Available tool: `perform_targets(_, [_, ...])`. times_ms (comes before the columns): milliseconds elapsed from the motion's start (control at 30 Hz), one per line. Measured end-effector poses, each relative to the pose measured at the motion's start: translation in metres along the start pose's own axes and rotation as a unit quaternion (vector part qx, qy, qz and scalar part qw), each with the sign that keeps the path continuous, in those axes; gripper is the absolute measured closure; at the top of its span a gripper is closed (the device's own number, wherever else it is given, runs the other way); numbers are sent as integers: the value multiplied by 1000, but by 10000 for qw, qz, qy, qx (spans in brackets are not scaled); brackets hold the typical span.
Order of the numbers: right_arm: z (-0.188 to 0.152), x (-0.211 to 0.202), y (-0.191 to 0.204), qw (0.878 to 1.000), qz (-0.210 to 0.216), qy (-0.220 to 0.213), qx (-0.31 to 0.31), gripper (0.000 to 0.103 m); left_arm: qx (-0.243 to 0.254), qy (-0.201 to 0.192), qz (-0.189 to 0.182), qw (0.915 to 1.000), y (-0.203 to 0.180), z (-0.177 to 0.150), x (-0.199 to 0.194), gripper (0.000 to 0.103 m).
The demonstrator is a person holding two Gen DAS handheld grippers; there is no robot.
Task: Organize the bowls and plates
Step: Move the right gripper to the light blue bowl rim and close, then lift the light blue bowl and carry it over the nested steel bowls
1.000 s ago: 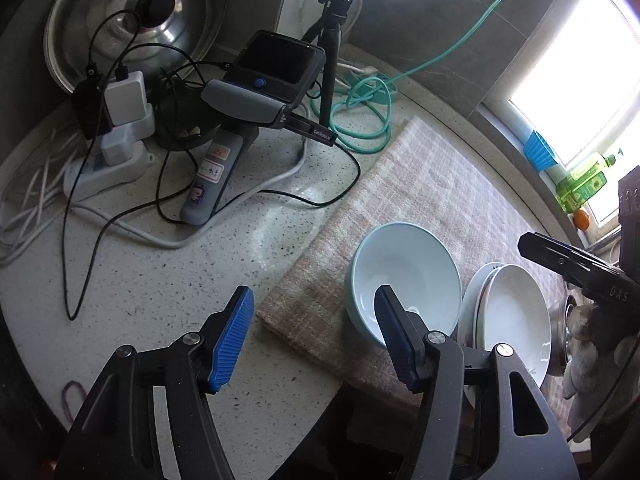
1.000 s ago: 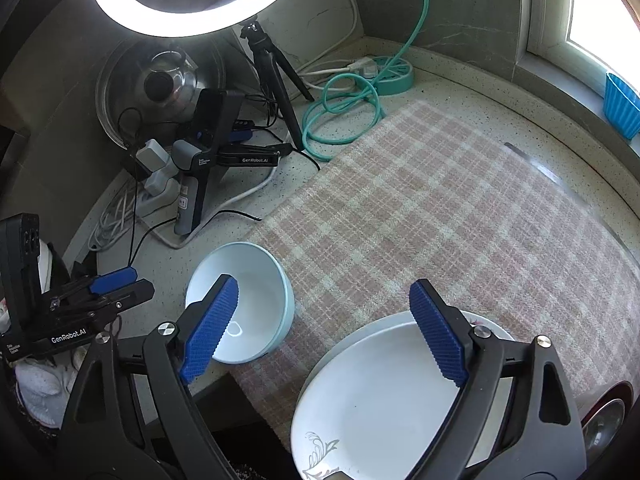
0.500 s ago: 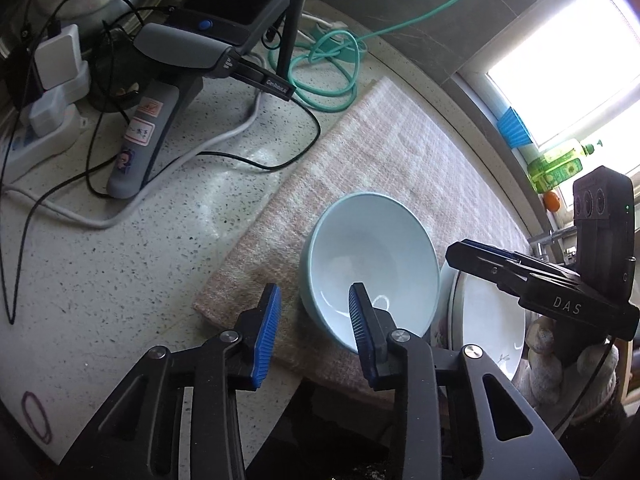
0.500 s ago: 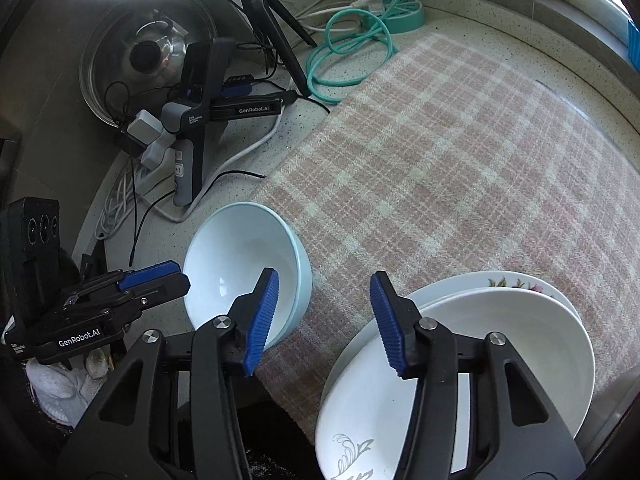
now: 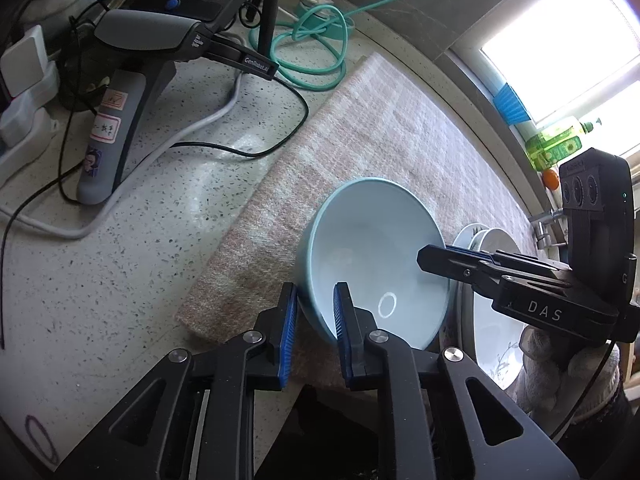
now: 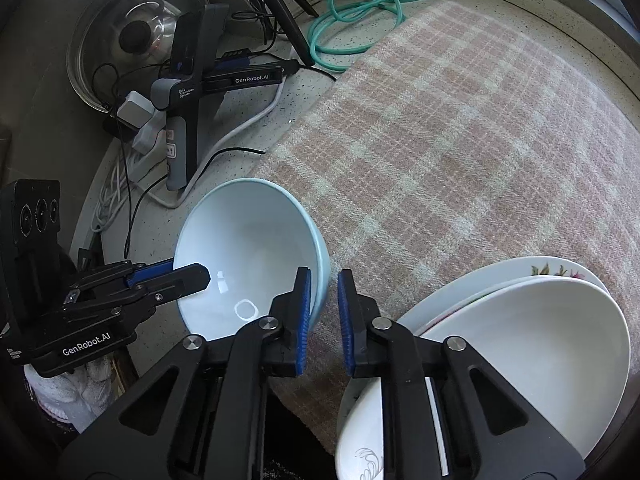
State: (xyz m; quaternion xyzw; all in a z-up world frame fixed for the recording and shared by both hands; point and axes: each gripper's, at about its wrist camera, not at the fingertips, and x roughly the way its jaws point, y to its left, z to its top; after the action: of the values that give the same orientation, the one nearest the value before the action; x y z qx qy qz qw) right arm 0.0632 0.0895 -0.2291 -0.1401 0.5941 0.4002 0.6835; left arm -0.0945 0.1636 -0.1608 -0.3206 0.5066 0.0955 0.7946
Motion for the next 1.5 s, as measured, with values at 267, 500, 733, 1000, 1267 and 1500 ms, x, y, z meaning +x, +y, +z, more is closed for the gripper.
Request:
perform_targets(267, [0,-14,1,9993,-98,-221,283,93,226,5,-58,9997,-5,11,-7,87])
perform_targets(500, [-6,-56,-11,9961,-24,-624,631,93,687,-73,-156,9975,-33,25,-22,87])
perform_targets(733, [-30,-112,-41,9909,-57,-1052,841,93,988,-166,-321,9944,-85,22,-28,87])
perform_targets(1000, [-77,-168,-99,9838,-223,-1292,1223,93,1429,-114,-665,9874,-164,12,-12,87])
perform_targets(1267, [-125,-207,-160,9748,-266,-1426,1694,93,1885,27,-891,9780,-235,-3,9,87])
perform_targets(1500, [-164,-226,-207,9678,-376,-1485,1999,93,2170,235,-1011,9706,-285,-21,37,87])
